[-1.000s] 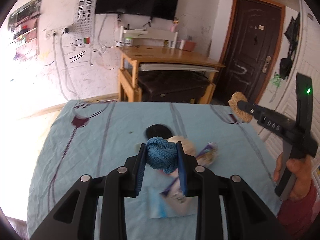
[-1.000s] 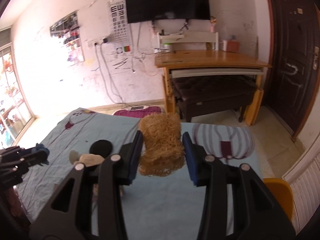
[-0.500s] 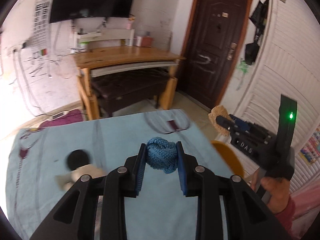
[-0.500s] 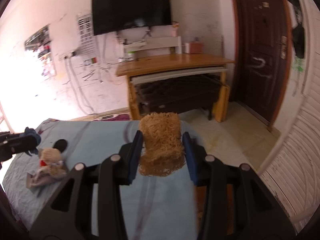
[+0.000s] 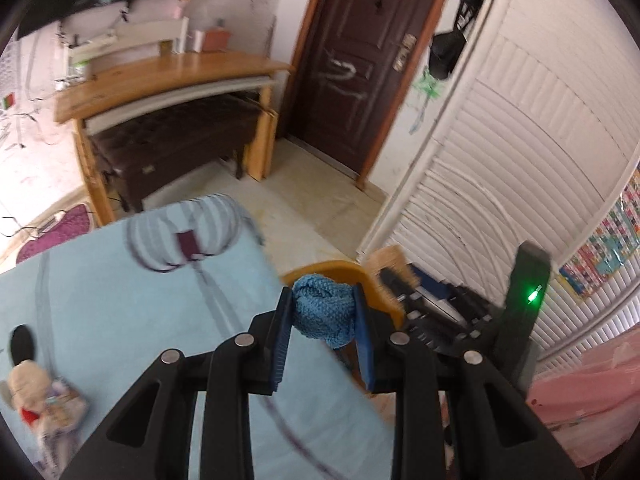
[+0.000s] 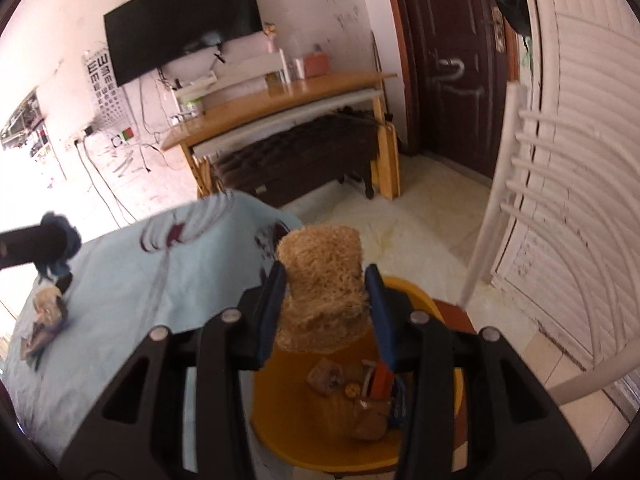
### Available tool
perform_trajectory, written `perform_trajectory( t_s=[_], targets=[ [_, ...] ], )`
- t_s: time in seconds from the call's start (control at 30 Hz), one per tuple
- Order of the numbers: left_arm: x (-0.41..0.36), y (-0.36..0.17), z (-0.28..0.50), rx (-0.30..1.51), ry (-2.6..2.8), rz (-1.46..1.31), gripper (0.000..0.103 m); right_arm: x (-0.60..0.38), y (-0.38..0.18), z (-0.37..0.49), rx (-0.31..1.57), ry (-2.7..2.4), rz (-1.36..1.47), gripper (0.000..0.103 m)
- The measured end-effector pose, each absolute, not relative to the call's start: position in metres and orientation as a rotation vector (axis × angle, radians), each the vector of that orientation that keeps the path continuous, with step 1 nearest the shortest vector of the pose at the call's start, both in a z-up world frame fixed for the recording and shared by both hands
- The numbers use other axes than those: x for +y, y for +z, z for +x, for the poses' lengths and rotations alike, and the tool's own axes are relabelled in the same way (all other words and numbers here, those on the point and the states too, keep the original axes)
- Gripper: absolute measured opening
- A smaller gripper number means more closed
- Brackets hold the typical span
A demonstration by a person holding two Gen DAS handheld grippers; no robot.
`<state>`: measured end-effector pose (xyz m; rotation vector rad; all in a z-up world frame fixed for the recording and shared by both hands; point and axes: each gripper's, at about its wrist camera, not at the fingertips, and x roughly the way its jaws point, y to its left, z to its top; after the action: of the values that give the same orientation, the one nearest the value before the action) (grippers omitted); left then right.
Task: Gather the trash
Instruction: 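Carry the yarn ball and sponge over the orange bucket, then open both tools to drop the yarn ball and sponge into the bucket, then move both open tools back over the remaining trash on the bed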
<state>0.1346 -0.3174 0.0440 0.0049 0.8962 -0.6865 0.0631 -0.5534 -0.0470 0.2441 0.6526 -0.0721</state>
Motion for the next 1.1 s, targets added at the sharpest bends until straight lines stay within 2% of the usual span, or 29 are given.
perform_trajectory(
  t_s=[0.37, 0.47, 0.53, 0.6, 0.63, 0.83, 0.87, 0.93, 1.1],
  targets=[
    [-0.384, 0.015, 0.147, 0.94, -0.717, 0.028, 0.025, -0.583, -0.082, 0.06, 0.706, -0.085, 0.325, 0.04],
    [-0.395, 0.009, 0.149, 0.965, -0.722, 0.043, 0.03, -0.59, -0.088, 0.06, 0.718, -0.078, 0.346, 0.044],
    [-0.399, 0.006, 0.149, 0.977, -0.723, 0.062, 0.054, -0.59, -0.087, 0.06, 0.716, -0.081, 0.348, 0.053],
    [-0.399, 0.005, 0.148, 0.972, -0.714, 0.071, 0.07, -0.588, -0.085, 0.061, 0.714, -0.076, 0.344, 0.059],
    [-0.397, 0.005, 0.147, 0.967, -0.713, 0.07, 0.073, -0.587, -0.084, 0.061, 0.714, -0.074, 0.341, 0.059],
    [-0.367, 0.007, 0.141, 0.96, -0.691, 0.014, 0.075, -0.581, -0.08, 0.06, 0.709, -0.044, 0.35, 0.059],
    [-0.359, 0.006, 0.14, 0.957, -0.684, 0.0, 0.075, -0.579, -0.077, 0.059, 0.701, -0.033, 0.354, 0.061],
    [-0.34, 0.005, 0.138, 0.952, -0.661, -0.025, 0.075, -0.575, -0.071, 0.057, 0.685, -0.021, 0.354, 0.071],
    [-0.295, 0.007, 0.136, 0.954, -0.615, -0.07, 0.075, -0.551, -0.052, 0.055, 0.656, 0.036, 0.327, 0.073]
  ],
)
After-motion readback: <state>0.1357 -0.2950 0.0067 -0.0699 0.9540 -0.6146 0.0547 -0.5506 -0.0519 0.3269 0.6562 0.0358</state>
